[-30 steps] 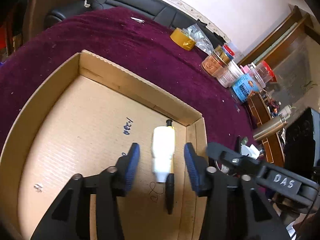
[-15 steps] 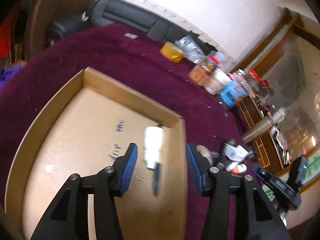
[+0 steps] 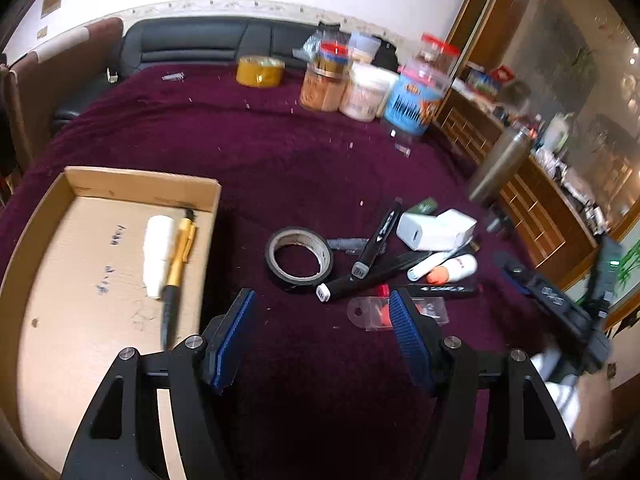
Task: Organize rigid objects
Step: 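Grasp the black tape roll with left tool while right tool reaches black markers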
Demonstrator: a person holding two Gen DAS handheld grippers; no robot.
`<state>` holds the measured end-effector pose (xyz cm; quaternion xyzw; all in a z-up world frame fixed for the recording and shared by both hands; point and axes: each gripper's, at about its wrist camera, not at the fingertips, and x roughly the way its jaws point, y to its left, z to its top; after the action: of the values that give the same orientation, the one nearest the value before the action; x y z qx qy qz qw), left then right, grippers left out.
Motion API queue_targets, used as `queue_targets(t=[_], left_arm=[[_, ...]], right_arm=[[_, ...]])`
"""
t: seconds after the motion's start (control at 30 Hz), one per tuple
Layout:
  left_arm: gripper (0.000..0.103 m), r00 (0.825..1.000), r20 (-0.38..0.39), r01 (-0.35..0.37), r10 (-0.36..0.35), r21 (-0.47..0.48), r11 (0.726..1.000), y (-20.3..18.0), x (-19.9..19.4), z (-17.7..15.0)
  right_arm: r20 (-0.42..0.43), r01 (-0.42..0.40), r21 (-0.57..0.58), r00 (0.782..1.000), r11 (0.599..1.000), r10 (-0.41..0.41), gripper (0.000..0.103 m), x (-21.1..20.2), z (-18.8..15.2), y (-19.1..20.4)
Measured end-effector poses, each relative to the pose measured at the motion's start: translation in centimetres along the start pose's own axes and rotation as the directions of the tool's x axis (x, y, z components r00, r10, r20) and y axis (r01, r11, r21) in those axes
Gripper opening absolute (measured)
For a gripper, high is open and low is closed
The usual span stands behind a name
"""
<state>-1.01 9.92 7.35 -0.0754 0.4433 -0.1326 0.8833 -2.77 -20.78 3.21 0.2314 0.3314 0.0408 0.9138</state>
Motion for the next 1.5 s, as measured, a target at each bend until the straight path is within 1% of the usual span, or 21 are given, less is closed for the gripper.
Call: queue_targets(t=[0.1, 0.13, 0.2, 0.3, 0.4, 0.43, 0.47, 0.53, 0.63, 0.73, 0.87, 0.9, 1.0, 1.03, 1.17, 1.23, 1.3, 1.33, 1.37, 1.43, 1.5], left_arm=[[0.059, 0.998, -0.042, -0.053, 0.055, 0.054, 0.997, -1.3, 2.0, 0.3], [0.052, 0.995, -0.058, -0.077, 0.082, 0.087, 0.993, -1.8, 2.7, 0.4], [0.050, 0.990, -0.049, -0.125, 0.130, 0.097, 0.987, -1.8, 3.5, 0.7], [0.050, 0.993, -0.050, -0.109, 0.111, 0.046, 0.993, -0.8, 4.2, 1.6], [0.049, 0.989, -0.062, -0.128, 0.131, 0.049, 0.991, 0.0, 5.3, 2.8], [0.041, 0.988, -0.073, -0.134, 0.138, 0.052, 0.990, 0.1, 5.7, 3.1], [0.026, 0.987, -0.095, -0.127, 0.131, 0.054, 0.990, 0.3, 6.3, 3.3], [0.009, 0.983, -0.131, -0.120, 0.128, 0.069, 0.990, 0.5, 7.2, 3.6], [0.009, 0.980, -0.140, -0.127, 0.140, 0.099, 0.987, 0.2, 7.8, 3.8], [0.009, 0.972, -0.160, -0.152, 0.171, 0.129, 0.980, 0.0, 8.4, 3.9], [0.009, 0.967, -0.123, -0.204, 0.223, 0.153, 0.967, 0.0, 8.3, 4.6], [0.010, 0.970, -0.110, -0.198, 0.216, 0.156, 0.968, 0.0, 7.9, 4.8], [0.018, 0.971, -0.088, -0.206, 0.224, 0.176, 0.963, -0.1, 7.4, 5.3], [0.023, 0.969, -0.088, -0.210, 0.230, 0.196, 0.958, -0.2, 7.4, 5.4], [0.025, 0.947, -0.131, -0.245, 0.293, 0.295, 0.923, -0.6, 8.8, 5.0], [0.025, 0.927, -0.144, -0.280, 0.345, 0.346, 0.896, -0.6, 9.4, 4.8], [0.025, 0.920, -0.158, -0.284, 0.359, 0.363, 0.887, -0.4, 9.7, 4.6], [0.029, 0.921, -0.152, -0.283, 0.358, 0.369, 0.885, -0.4, 9.7, 4.6], [0.034, 0.917, -0.148, -0.292, 0.369, 0.379, 0.878, -0.3, 9.7, 4.6], [0.034, 0.919, -0.144, -0.289, 0.367, 0.389, 0.875, -0.3, 9.6, 4.6], [0.023, 0.927, -0.147, -0.263, 0.346, 0.402, 0.877, -0.7, 9.4, 4.2]], right_arm=[[-0.016, -0.025, -0.008, 1.000, 1.000, 0.025, 0.033, 0.2, -0.1, 0.1], [-0.022, -0.037, -0.007, 0.999, 0.999, 0.037, 0.033, 0.2, -0.2, 0.1], [-0.027, -0.054, -0.007, 0.998, 0.999, 0.054, 0.033, 0.2, -0.3, 0.2], [-0.025, -0.066, -0.007, 0.998, 0.998, 0.066, 0.033, 0.2, -0.4, 0.3], [-0.033, -0.074, -0.006, 0.997, 0.997, 0.074, 0.033, 0.2, -0.5, 0.3], [-0.039, -0.077, -0.004, 0.996, 0.997, 0.076, 0.033, 0.3, -0.5, 0.3], [-0.044, -0.079, -0.003, 0.996, 0.997, 0.079, 0.034, 0.4, -0.5, 0.2], [-0.052, -0.078, -0.001, 0.996, 0.997, 0.078, 0.034, 0.6, -0.5, 0.2], [-0.056, -0.081, -0.001, 0.995, 0.997, 0.081, 0.033, 0.7, -0.6, 0.2], [-0.062, -0.082, -0.002, 0.995, 0.997, 0.081, 0.034, 0.8, -0.6, 0.2], [-0.066, -0.078, -0.004, 0.995, 0.997, 0.078, 0.034, 0.9, -0.6, 0.2], [-0.068, -0.077, -0.003, 0.995, 0.997, 0.077, 0.034, 0.9, -0.7, 0.2], [-0.076, -0.079, -0.003, 0.994, 0.997, 0.079, 0.034, 1.1, -0.7, 0.2], [-0.081, -0.079, -0.004, 0.994, 0.997, 0.079, 0.033, 1.2, -0.7, 0.2], [-0.080, -0.084, -0.007, 0.993, 0.996, 0.083, 0.034, 1.2, -0.7, 0.3], [-0.079, -0.085, -0.006, 0.993, 0.996, 0.084, 0.034, 1.2, -0.7, 0.2], [-0.083, -0.083, -0.006, 0.993, 0.997, 0.082, 0.034, 1.3, -0.7, 0.2], [-0.085, -0.083, -0.005, 0.993, 0.997, 0.082, 0.033, 1.3, -0.7, 0.2], [-0.087, -0.082, -0.005, 0.993, 0.997, 0.082, 0.034, 1.3, -0.7, 0.2], [-0.089, -0.082, -0.007, 0.993, 0.997, 0.081, 0.034, 1.3, -0.7, 0.2], [-0.090, -0.081, -0.010, 0.993, 0.997, 0.080, 0.034, 1.4, -0.7, 0.3]])
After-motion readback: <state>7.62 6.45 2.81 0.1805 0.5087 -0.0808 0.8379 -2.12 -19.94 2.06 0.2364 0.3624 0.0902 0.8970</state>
